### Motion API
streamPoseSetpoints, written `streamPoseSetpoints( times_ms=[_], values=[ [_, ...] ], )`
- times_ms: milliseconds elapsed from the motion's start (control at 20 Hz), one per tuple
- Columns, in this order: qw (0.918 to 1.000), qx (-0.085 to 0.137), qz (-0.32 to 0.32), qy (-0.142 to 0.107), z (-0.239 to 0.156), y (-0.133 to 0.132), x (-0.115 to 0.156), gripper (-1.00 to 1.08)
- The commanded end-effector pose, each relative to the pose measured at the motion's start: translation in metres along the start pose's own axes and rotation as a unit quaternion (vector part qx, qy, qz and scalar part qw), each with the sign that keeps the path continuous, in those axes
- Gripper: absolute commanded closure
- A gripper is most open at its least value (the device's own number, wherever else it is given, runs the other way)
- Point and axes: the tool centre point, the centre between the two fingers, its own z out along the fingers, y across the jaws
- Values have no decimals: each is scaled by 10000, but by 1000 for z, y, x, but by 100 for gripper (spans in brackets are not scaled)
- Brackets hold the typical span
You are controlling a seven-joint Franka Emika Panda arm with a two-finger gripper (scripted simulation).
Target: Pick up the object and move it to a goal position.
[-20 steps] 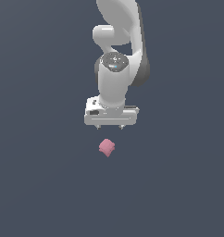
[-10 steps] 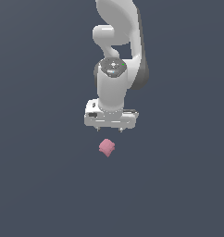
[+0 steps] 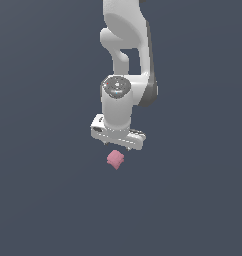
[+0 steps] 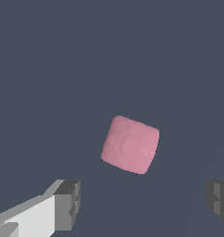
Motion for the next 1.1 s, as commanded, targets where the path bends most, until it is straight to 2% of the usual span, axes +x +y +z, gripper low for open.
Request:
streamPoseSetpoints(
  times_ms=[0, 500, 800, 1050],
  values=[
    [9992, 28, 397, -20, 10, 1, 3, -92],
    [9890, 83, 1474, -72, 38, 4, 11, -92],
    [9850, 92, 1720, -83, 45, 5, 13, -92],
    [9852, 90, 1710, -84, 47, 5, 12, -92]
  ],
)
